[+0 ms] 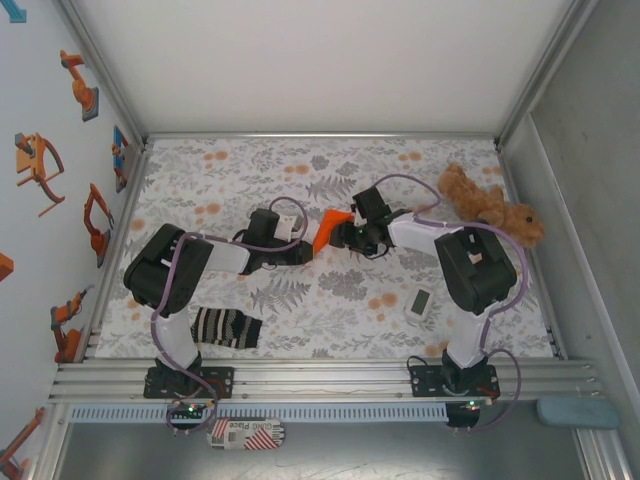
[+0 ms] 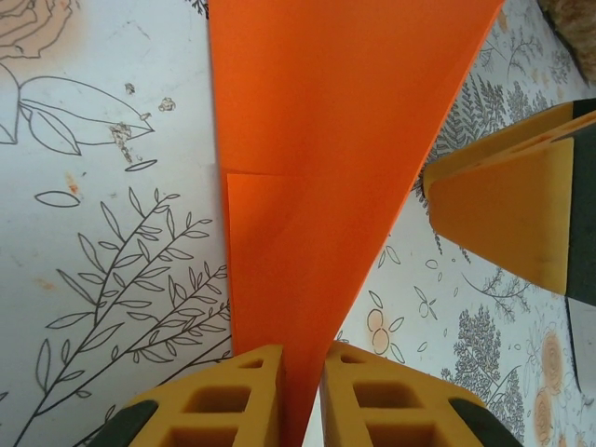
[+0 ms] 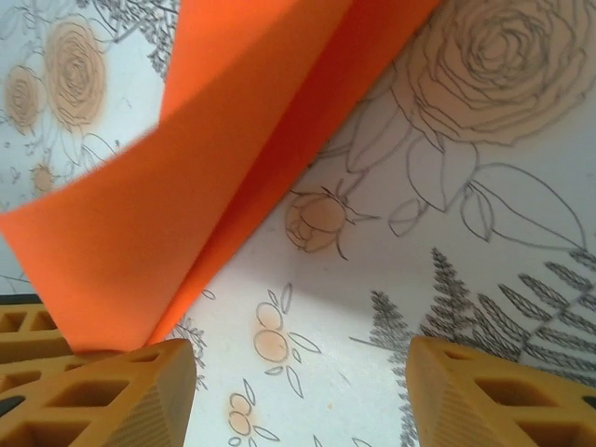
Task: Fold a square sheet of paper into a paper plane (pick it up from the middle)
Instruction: Fold the wing for the fifth time at the center of the table.
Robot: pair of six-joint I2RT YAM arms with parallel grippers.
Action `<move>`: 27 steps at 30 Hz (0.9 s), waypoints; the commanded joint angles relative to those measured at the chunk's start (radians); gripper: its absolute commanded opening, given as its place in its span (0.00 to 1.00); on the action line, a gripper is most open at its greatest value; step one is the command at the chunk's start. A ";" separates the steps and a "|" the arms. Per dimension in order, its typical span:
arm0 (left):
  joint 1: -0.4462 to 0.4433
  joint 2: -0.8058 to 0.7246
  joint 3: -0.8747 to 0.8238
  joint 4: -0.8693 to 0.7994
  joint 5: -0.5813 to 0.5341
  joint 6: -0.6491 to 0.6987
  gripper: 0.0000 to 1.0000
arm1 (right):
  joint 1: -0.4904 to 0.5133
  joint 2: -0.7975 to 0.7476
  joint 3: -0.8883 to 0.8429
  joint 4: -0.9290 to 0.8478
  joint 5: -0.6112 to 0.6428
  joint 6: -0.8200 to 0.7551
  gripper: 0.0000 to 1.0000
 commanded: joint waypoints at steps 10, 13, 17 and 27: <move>0.002 0.053 0.015 -0.134 -0.006 0.001 0.18 | -0.018 0.035 0.007 0.137 -0.065 0.021 0.66; 0.001 0.054 0.018 -0.138 -0.004 -0.001 0.18 | -0.017 0.055 0.031 0.098 -0.039 0.019 0.67; 0.001 0.060 0.021 -0.142 -0.002 0.001 0.18 | -0.017 0.091 0.069 0.027 0.007 0.021 0.67; 0.001 0.061 0.045 -0.179 -0.003 0.011 0.18 | -0.007 0.158 0.094 -0.026 0.011 0.031 0.67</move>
